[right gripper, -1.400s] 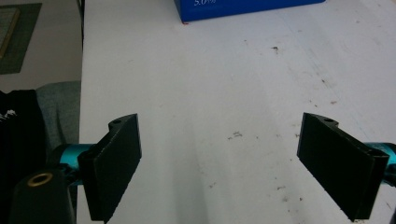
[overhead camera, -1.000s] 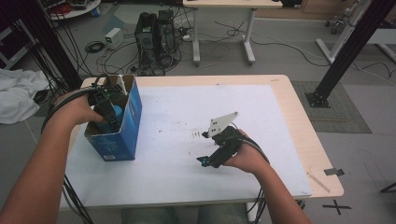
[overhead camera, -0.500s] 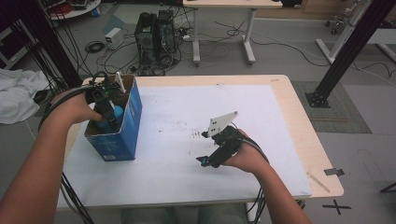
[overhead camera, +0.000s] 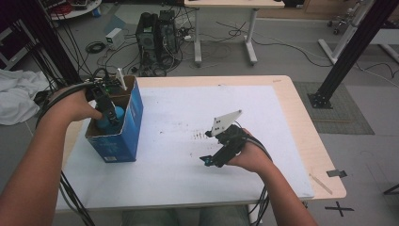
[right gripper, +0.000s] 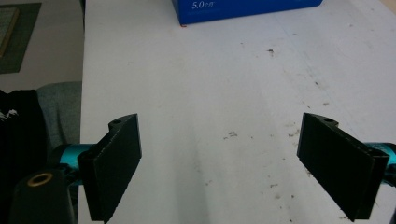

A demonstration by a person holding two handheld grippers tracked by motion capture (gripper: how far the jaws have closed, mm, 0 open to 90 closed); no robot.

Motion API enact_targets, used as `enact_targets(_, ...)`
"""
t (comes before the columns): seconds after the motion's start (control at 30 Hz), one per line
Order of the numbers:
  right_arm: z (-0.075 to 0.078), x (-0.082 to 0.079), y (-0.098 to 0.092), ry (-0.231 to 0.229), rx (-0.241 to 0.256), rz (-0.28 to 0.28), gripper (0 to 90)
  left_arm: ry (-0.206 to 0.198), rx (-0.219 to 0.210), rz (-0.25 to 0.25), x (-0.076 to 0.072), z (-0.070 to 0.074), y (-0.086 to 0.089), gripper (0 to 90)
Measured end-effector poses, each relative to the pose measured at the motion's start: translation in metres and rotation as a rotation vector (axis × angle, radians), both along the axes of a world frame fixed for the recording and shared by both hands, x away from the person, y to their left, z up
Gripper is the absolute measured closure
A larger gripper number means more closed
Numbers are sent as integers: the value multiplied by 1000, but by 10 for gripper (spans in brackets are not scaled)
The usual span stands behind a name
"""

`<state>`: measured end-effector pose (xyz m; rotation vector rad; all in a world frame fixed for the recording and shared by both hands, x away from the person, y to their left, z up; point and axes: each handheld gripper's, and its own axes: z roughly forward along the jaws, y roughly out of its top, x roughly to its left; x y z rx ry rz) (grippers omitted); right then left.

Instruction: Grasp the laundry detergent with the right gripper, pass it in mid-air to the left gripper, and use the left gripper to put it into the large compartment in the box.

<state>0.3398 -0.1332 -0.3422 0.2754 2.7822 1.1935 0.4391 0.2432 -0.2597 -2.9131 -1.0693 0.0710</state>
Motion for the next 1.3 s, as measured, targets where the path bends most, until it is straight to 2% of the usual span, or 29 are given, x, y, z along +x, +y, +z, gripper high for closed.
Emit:
enact_targets(0.1, 1, 1, -2, -9, 1, 7, 129, -1, -8, 4, -1, 3, -1, 259)
enact_targets(0.17, 2, 1, -3, -7, 0, 1, 129, 1, -6, -12, -1, 6, 0, 235)
enact_targets(0.2, 3, 1, -3, -6, -4, -1, 129, -3, -15, 7, -4, 7, -2, 234)
enact_targets(0.43, 3, 1, -3, -9, 3, 9, 129, -5, -6, -11, -6, 17, -3, 219)
enact_targets(0.53, 3, 1, -4, -1, -3, 3, 129, -18, -8, -6, -8, 22, -4, 204)
enact_targets(0.63, 5, 3, -4, -12, 1, 14, 129, -13, -11, -14, -10, 27, -5, 189)
enact_targets(0.67, 6, 3, -5, -13, -3, 13, 129, -21, -19, -1, -12, 28, -5, 185)
enact_targets(0.83, 10, 4, -7, -17, -7, 16, 129, -19, -18, -16, -15, 37, -6, 166)
enact_targets(0.87, 13, 3, -8, 4, -14, 1, 129, -19, -23, -21, -16, 41, -7, 162)
enact_targets(1.03, 18, 4, -11, 3, -30, -3, 129, -25, -14, -47, -18, 48, -10, 118)
enact_targets(1.13, 25, 6, -16, 16, -56, -13, 129, -27, -19, -62, -21, 53, -15, 88)
enact_targets(1.2, 29, 7, -19, 13, -61, -12, 129, -43, -27, -61, -23, 56, -20, 74)
enact_targets(1.3, 31, 8, -21, 11, -72, -18, 129, -50, -29, -88, -25, 60, -27, 62)
